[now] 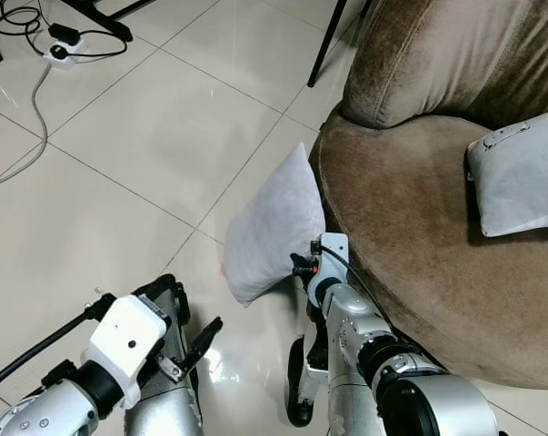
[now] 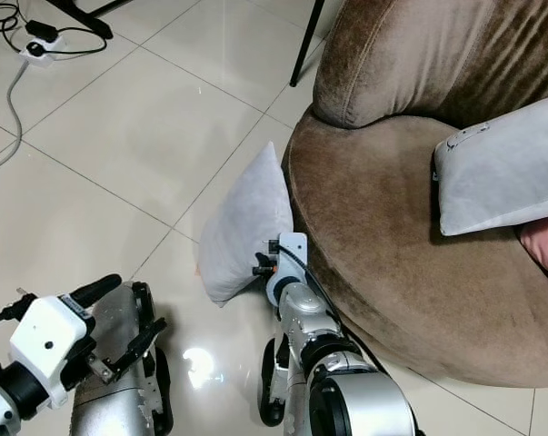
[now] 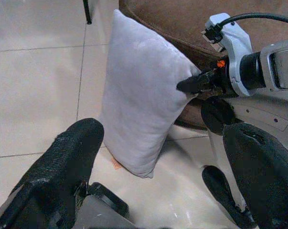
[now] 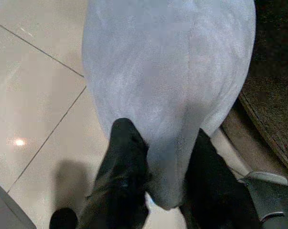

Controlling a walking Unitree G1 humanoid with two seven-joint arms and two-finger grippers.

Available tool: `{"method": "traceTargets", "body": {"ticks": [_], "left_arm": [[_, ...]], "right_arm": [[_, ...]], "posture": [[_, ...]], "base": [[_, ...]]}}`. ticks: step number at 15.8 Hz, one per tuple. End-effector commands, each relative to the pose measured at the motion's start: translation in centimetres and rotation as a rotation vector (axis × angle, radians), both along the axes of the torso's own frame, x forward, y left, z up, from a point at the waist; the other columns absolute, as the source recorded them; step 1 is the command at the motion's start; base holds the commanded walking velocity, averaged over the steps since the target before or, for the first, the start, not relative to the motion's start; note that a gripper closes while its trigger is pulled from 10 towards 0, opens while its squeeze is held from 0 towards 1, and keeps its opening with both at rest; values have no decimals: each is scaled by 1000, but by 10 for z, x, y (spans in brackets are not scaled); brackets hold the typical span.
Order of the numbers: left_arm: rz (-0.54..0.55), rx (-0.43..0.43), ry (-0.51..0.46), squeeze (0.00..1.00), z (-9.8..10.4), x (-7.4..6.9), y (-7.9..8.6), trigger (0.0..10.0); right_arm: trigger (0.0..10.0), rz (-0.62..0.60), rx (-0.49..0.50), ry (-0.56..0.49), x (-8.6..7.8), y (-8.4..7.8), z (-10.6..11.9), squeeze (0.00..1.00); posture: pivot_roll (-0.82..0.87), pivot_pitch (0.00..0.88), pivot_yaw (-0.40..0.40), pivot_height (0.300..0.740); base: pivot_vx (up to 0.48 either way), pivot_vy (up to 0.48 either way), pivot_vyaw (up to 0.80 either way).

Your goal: Move the pillow to the sofa from floor

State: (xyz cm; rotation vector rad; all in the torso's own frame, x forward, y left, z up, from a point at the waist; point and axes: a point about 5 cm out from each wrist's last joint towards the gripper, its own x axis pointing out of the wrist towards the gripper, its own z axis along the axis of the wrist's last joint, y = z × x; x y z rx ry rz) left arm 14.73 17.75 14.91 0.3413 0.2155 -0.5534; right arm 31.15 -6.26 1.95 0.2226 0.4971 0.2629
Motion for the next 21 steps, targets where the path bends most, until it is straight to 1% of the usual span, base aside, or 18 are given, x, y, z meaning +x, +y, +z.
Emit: {"method": "traceTargets", "body": {"ticks": [1, 6, 8, 10, 11, 12, 13, 14, 16, 17, 18, 19, 20, 21], "left_arm": [[-17, -9, 17, 0, -1, -3, -3, 10000], [-21, -3, 18, 0, -2, -2, -1, 10000], [-20, 2, 18, 0, -5, 1, 1, 10000], [-14, 14, 12, 0, -13, 4, 2, 10000], [-2, 19, 1, 0, -14, 5, 2, 10000], [9, 15, -6, 0, -15, 7, 3, 10000], [49, 13, -41, 0, -13, 12, 4, 10000], [120, 6, -97, 0, -10, 21, 8, 10000], [185, -15, -154, 0, -5, 33, 11, 10000], [222, -12, -200, 0, -1, 40, 12, 10000], [287, 10, -267, 0, 4, 55, 14, 10000], [301, 9, -296, 0, 7, 62, 14, 10000], [301, -1, -316, 0, 11, 70, 12, 10000], [286, -11, -340, 0, 15, 76, 9, 10000]], "right_arm": [[0, 22, 11, 34, -10, 8, -9, 0], [0, 41, 17, 35, -11, 10, -9, 0], [0, 57, 29, 31, -10, 11, -7, 0], [0, 81, 95, 11, -3, 14, 1, 0], [0, 99, 128, -11, 1, 16, 8, 0], [0, 111, 147, -27, 4, 16, 12, 0], [0, 129, 182, -61, 9, 17, 20, 0], [0, 146, 243, -117, 17, 16, 34, 0], [0, 127, 299, -213, 26, 9, 55, 0], [0, 83, 341, -290, 28, 0, 72, 0], [0, 3, 413, -394, 23, -16, 101, 0], [0, -20, 435, -441, 20, -23, 115, 0], [0, -55, 455, -500, 18, -33, 133, 0], [0, -77, 470, -573, 15, -45, 156, 0]], "posture": [[168, 280, -138, 508], [167, 260, -134, 508], [156, 228, -139, 508], [139, 164, -147, 508], [139, 164, -147, 508], [135, 121, -152, 508], [135, 95, -153, 508], [131, 58, -153, 508], [122, 19, -144, 508], [116, 0, -138, 508], [116, 0, -126, 508], [104, 0, -109, 508], [91, 0, -94, 508], [80, 0, -82, 508]], "base": [[0, 0, 0], [0, 0, 0], [0, 0, 0], [0, 0, 0], [0, 0, 0], [0, 0, 0], [0, 0, 0], [0, 0, 0], [0, 0, 0], [0, 0, 0], [0, 0, 0], [0, 0, 0], [0, 0, 0], [0, 0, 0]]}}
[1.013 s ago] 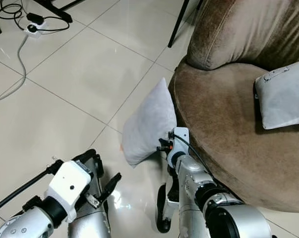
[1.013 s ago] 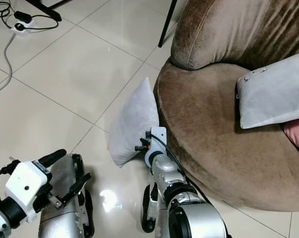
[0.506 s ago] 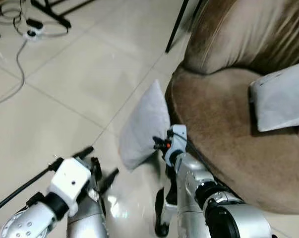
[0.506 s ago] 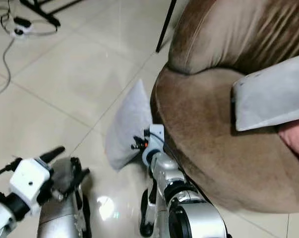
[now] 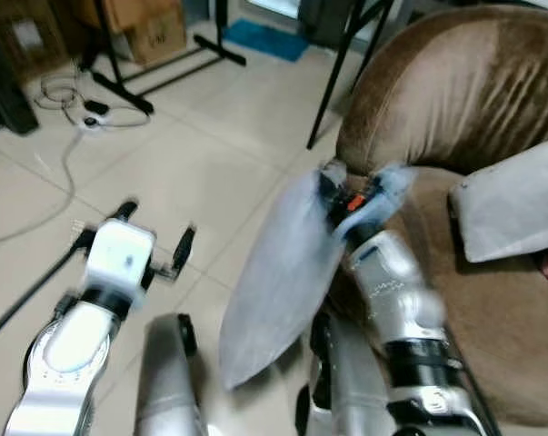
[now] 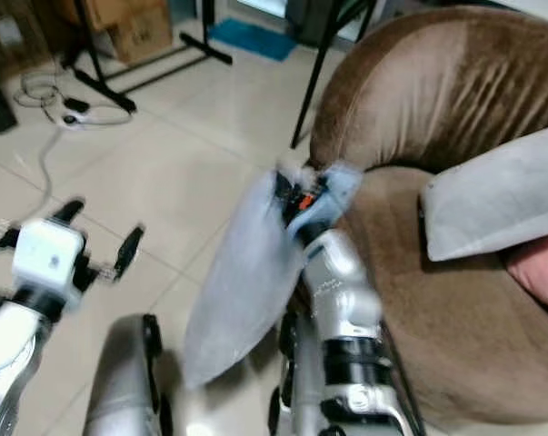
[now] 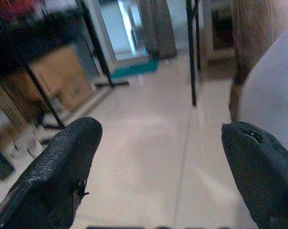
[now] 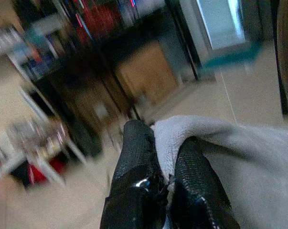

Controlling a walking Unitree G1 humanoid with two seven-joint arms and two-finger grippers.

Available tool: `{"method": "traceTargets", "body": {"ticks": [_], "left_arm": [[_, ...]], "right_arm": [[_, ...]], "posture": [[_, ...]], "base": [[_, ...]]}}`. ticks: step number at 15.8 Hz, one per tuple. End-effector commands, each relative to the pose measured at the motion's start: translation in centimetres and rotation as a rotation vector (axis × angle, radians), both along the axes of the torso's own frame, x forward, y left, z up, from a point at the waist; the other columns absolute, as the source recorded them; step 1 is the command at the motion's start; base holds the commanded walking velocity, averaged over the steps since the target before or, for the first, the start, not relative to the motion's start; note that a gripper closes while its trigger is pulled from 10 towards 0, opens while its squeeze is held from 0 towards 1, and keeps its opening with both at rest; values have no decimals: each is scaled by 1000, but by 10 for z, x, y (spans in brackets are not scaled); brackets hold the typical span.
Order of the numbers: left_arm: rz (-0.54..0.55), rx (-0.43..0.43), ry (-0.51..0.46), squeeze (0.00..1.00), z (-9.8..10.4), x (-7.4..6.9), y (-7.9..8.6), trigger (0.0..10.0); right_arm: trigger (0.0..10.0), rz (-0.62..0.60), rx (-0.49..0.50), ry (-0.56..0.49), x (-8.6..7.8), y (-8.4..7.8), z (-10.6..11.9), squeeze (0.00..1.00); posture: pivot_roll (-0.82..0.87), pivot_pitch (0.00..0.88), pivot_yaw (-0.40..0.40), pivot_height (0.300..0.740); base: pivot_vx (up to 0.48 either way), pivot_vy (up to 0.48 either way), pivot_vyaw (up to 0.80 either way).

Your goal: Move the pillow to the sofa from floor

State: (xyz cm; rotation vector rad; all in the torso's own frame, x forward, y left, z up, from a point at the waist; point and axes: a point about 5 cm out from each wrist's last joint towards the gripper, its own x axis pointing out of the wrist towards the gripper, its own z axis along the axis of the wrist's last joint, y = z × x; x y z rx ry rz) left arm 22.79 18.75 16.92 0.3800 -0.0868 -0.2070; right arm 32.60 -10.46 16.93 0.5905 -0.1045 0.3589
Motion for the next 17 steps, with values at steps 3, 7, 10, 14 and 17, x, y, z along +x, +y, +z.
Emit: {"method": "traceTargets", "body": {"ticks": [3, 7, 10, 14, 17], "left_arm": [[-27, -2, -41, 0, 4, 13, -8, 10000], [10, 10, -87, 0, 11, 14, -12, 10000], [19, 8, -104, 0, 12, 16, -13, 10000], [31, 6, -105, 0, 9, 21, -17, 10000], [51, 11, -113, 0, 10, 23, -13, 10000]], "right_arm": [[0, -102, -5, -294, -6, -52, 96, 0], [10000, -251, -65, -298, -11, -56, 114, 0], [10000, -244, -180, -281, -10, -46, 105, 0], [10000, -285, -302, -103, -3, -38, 58, 0], [10000, -257, -305, -118, 0, -31, 61, 0]], "posture": [[63, 0, -84, 508], [76, 0, -125, 508], [70, 0, -122, 523], [77, 0, -136, 558], [79, 0, -142, 588]], "base": [[0, 0, 0], [0, 0, 0], [0, 0, 0], [0, 0, 0], [0, 0, 0]]}}
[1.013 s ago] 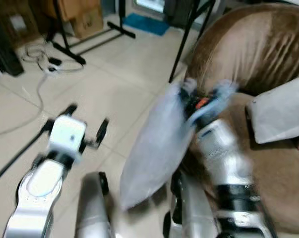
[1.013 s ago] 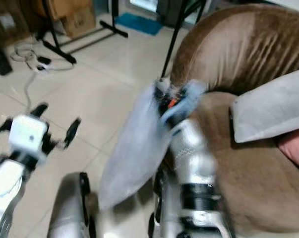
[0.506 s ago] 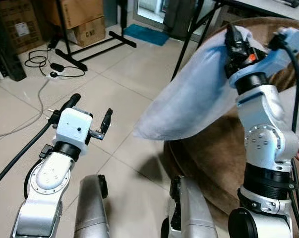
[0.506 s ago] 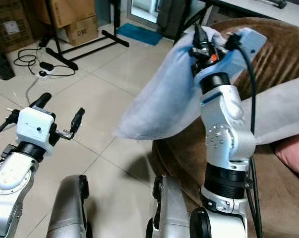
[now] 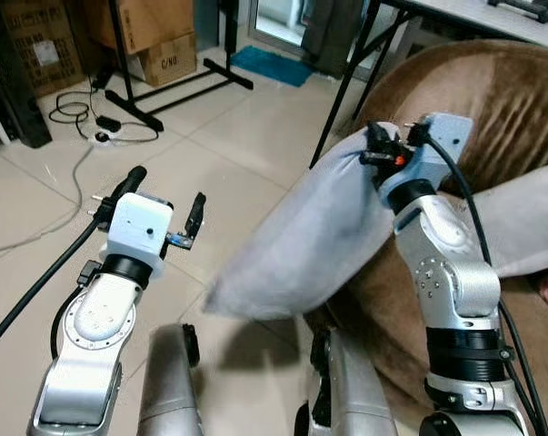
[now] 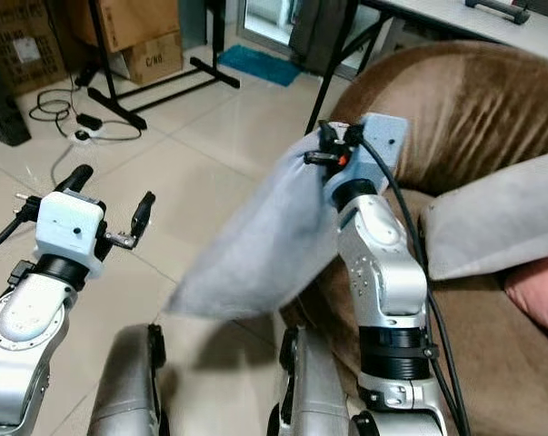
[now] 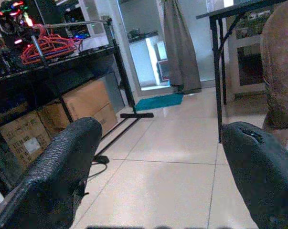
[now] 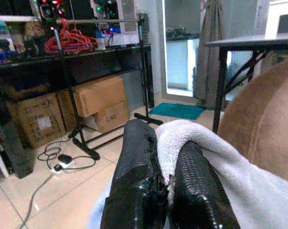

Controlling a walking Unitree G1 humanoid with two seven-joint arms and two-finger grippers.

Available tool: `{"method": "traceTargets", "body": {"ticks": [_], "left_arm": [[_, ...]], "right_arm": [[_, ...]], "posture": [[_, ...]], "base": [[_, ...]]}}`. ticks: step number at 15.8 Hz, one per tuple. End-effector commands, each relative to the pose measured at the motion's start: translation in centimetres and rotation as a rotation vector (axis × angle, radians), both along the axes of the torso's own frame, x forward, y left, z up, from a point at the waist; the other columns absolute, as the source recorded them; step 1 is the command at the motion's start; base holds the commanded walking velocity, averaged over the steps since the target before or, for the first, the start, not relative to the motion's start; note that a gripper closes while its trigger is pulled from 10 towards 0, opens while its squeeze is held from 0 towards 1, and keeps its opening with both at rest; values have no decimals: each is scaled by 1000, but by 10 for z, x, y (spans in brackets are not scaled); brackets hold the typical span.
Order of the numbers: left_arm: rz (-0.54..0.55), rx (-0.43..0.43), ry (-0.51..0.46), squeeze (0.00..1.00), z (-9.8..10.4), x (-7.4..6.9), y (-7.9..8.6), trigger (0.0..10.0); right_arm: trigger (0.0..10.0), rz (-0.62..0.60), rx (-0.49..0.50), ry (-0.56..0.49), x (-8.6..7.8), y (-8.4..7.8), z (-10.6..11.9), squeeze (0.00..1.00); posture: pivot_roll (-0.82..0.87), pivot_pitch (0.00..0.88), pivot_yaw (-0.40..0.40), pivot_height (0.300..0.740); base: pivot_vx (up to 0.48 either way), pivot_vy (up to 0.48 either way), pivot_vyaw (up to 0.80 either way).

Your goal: Move the pillow to the sofa from floor

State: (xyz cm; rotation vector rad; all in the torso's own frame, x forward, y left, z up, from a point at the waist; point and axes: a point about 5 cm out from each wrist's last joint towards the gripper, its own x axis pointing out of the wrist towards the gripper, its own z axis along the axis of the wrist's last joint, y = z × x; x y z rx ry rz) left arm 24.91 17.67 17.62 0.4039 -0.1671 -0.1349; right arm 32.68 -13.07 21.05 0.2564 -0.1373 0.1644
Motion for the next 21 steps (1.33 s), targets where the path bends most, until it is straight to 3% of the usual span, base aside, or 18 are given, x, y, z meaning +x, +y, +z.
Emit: {"method": "traceTargets", "body": {"ticks": [1, 9, 15, 21], "left_arm": [[-4, 0, -23, 0, 4, 3, -2, 10000], [-13, -6, -41, 0, 7, 8, -3, 10000], [-7, -22, -21, 0, 1, 4, -4, 10000], [-30, -59, 3, 0, -3, 7, -8, 10000]], "right_arm": [[10000, -21, 6, -99, 0, -4, 21, 0], [10000, -12, 72, -133, -1, -3, 30, 0], [10000, -4, 84, -92, -10, -3, 16, 0], [10000, -29, 70, -9, -28, -10, -13, 0]], "posture": [[77, 0, -139, 598], [73, 0, -134, 683], [71, 0, -125, 740], [38, 0, -84, 740]], "base": [[0, 0, 0], [0, 0, 0], [0, 0, 0], [0, 0, 0]]}}
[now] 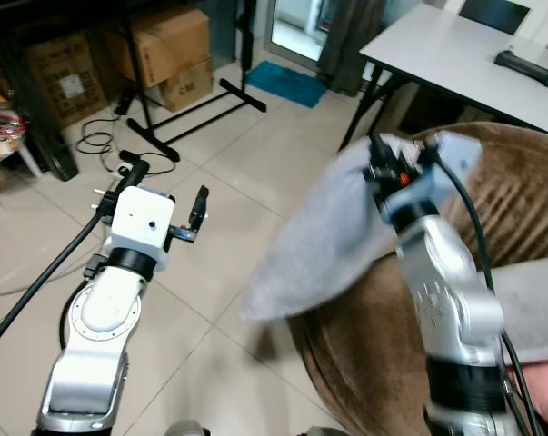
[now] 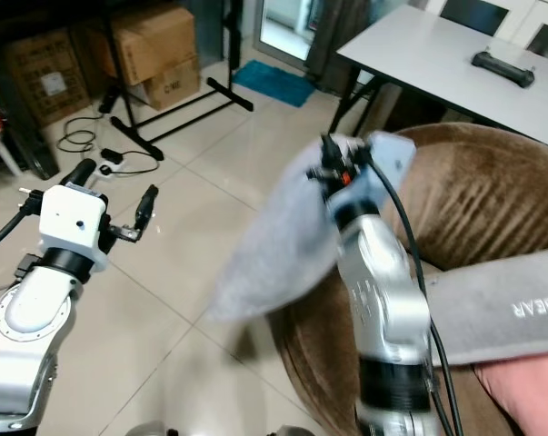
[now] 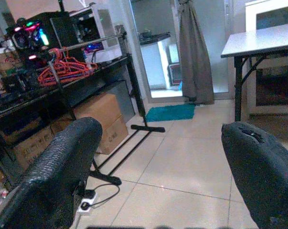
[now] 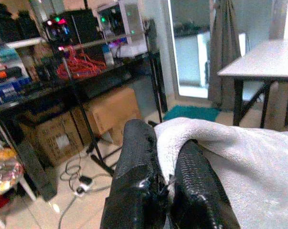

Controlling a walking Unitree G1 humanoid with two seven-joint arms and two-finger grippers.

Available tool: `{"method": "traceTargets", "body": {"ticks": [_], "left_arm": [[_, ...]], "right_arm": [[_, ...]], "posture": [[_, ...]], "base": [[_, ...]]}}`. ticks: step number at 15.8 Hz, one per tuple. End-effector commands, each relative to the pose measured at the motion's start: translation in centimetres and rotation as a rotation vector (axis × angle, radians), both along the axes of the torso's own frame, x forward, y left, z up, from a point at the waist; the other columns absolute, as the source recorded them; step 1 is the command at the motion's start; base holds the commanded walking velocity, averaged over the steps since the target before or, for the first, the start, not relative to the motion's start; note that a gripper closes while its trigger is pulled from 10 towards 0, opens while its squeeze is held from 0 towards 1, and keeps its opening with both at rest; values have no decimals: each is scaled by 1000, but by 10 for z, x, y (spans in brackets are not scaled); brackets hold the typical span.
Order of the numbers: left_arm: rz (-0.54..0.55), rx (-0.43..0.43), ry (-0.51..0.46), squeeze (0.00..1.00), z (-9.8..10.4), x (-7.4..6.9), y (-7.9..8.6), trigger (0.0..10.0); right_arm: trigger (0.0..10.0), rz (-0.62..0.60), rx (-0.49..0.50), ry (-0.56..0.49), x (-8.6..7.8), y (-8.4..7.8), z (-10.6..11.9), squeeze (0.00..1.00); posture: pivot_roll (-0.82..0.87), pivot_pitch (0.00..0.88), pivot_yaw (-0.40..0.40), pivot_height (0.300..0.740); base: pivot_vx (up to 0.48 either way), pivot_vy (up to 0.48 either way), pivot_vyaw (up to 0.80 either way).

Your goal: Move the pillow to the sofa from floor

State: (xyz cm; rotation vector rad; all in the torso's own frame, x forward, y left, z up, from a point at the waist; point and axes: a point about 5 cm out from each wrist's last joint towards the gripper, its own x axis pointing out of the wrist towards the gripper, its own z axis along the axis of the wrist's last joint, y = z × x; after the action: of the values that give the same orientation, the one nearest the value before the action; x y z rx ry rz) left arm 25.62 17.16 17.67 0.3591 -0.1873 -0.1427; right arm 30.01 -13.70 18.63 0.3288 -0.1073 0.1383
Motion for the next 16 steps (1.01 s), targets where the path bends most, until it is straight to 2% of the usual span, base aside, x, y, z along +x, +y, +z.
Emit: {"method": "traceTargets", "body": {"ticks": [1, 3, 7, 8, 10, 16], "left_arm": [[-18, -18, 26, 0, -4, 0, -3, 10000], [-7, -28, 55, 0, -6, 2, -1, 10000], [-26, 18, 22, 0, -3, 3, -1, 10000], [-39, -15, 14, 0, 0, 3, -3, 10000], [-45, -17, 15, 0, 0, 2, -4, 10000], [-46, -23, 13, 0, 0, -1, -2, 10000]], "right_arm": [[10000, -10, -4, -35, -3, -3, 9, 0], [10000, 57, -57, 48, -14, 2, -12, 0], [10000, 100, -77, 48, -10, 17, -9, 0], [10000, 128, -76, 51, -9, 21, -9, 0], [10000, 139, -77, 48, -9, 23, -8, 0], [10000, 165, -72, 29, -4, 28, -2, 0]], "posture": [[38, 0, -82, 740], [41, 0, -70, 740], [43, 0, -65, 740], [46, 0, -71, 740], [48, 0, -78, 740], [57, 0, -93, 740]], "base": [[0, 0, 0], [0, 0, 0], [0, 0, 0], [0, 0, -800], [0, 0, -800], [291, 0, -800]]}}
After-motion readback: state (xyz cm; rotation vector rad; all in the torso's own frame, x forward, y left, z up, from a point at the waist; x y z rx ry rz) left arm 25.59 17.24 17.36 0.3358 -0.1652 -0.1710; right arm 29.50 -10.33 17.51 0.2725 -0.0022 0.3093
